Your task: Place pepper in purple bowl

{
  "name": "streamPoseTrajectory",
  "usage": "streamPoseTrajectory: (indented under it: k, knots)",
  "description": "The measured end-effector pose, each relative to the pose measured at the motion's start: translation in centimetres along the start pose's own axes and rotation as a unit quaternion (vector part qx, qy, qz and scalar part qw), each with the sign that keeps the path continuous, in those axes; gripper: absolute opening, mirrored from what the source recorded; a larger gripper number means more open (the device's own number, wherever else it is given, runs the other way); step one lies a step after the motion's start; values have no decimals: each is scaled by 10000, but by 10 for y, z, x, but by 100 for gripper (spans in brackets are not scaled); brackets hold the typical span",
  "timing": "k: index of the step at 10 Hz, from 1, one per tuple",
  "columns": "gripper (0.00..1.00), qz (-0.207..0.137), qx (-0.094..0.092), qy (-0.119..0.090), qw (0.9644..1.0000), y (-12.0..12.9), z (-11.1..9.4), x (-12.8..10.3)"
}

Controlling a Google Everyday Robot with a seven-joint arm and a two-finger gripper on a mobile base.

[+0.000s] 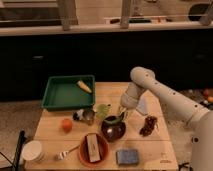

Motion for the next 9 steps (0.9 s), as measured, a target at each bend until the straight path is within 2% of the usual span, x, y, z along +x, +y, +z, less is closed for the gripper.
streamPoseTrajectory:
  k: [3, 4, 7, 9]
  knots:
    - [0, -17, -60, 125, 9999, -4, 8, -8]
    - [3, -15, -41, 148, 9999, -5, 9, -9]
    - [28, 21, 5, 185, 9998, -3, 9, -12]
    - [50, 14, 31, 204, 9998, -4, 9, -14]
